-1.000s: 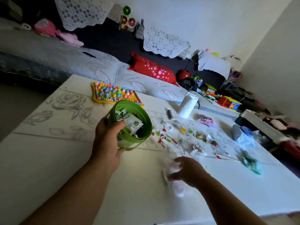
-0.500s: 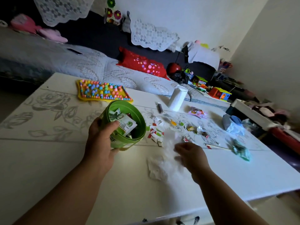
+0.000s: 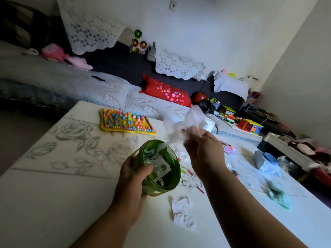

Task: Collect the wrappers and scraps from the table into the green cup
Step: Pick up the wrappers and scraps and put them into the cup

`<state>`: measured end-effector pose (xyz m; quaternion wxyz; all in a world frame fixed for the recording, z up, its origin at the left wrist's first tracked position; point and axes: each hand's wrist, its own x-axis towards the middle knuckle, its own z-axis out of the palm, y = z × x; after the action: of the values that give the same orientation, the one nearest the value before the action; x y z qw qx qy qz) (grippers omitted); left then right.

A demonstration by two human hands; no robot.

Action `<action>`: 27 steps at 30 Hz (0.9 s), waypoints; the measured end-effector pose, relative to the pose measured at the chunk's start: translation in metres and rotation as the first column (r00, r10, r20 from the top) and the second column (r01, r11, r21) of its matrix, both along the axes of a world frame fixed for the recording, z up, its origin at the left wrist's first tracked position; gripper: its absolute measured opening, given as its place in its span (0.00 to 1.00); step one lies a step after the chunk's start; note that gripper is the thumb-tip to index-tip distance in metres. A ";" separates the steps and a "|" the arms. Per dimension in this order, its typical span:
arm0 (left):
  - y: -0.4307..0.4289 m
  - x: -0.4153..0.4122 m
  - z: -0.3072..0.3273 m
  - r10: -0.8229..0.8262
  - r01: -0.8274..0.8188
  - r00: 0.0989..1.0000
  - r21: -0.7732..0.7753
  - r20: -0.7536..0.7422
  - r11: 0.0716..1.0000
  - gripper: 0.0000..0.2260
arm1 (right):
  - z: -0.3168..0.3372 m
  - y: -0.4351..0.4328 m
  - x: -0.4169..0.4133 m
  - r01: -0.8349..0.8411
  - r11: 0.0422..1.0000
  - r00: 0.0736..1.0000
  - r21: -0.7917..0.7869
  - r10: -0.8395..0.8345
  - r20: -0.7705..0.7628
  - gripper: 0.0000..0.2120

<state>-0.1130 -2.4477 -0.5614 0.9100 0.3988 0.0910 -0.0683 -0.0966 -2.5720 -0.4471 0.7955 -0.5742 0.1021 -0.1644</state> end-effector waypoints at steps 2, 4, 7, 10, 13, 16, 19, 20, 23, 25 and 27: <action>0.000 -0.002 0.001 -0.006 0.006 1.000 -0.014 -0.011 1.000 0.23 | -0.008 0.006 0.006 -0.006 0.999 1.000 -0.045 0.006 0.000 0.07; 0.002 -0.003 0.001 -0.006 0.006 1.000 -0.031 -0.027 1.000 0.22 | -0.022 0.006 0.010 -0.006 0.970 0.999 -0.244 -0.005 -0.041 0.08; 0.005 -0.002 0.001 0.005 -0.007 0.999 -0.047 -0.048 0.999 0.23 | -0.039 0.000 0.005 -0.002 0.739 0.989 -0.674 -0.100 -0.113 0.10; 0.007 0.000 0.000 0.016 -0.018 0.999 -0.049 -0.052 0.999 0.24 | -0.042 0.001 -0.006 -0.099 0.437 0.985 -0.894 -0.086 -0.151 0.04; 0.005 -0.001 0.000 0.021 -0.023 0.999 -0.040 -0.045 0.999 0.24 | -0.040 0.005 -0.009 -0.144 0.158 0.986 -0.977 -0.058 -0.155 0.14; 0.003 -0.002 0.001 0.028 -0.029 0.999 -0.014 -0.031 0.999 0.24 | -0.037 0.013 -0.009 -0.222 0.018 0.975 -0.975 0.014 -0.221 0.20; 0.002 -0.004 0.003 0.016 -0.016 1.000 0.001 -0.015 1.000 0.25 | -0.032 0.017 -0.010 -0.292 -0.142 0.949 -0.946 0.077 -0.305 0.21; 0.002 -0.004 0.003 0.011 -0.011 1.000 0.007 -0.013 1.000 0.25 | -0.030 0.019 -0.010 -0.325 -0.170 0.935 -0.930 0.091 -0.343 0.21; 0.001 -0.004 0.002 -0.005 0.005 1.000 0.029 -0.003 1.000 0.25 | -0.026 0.027 -0.007 -0.437 -0.220 0.872 -0.872 0.133 -0.470 0.18; 0.001 -0.005 0.002 -0.019 0.018 1.000 0.040 0.006 0.999 0.26 | -0.024 0.032 -0.005 -0.496 -0.286 0.824 -0.820 0.141 -0.548 0.16; 0.002 -0.005 0.002 -0.028 0.027 1.000 0.046 0.007 0.999 0.27 | -0.024 0.034 -0.004 -0.528 -0.353 0.790 -0.772 0.129 -0.600 0.16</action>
<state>-0.1177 -2.4457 -0.5595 0.8998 0.4212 0.0833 -0.0771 -0.1009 -2.5376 -0.4710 0.0357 -0.9798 -0.1367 0.1415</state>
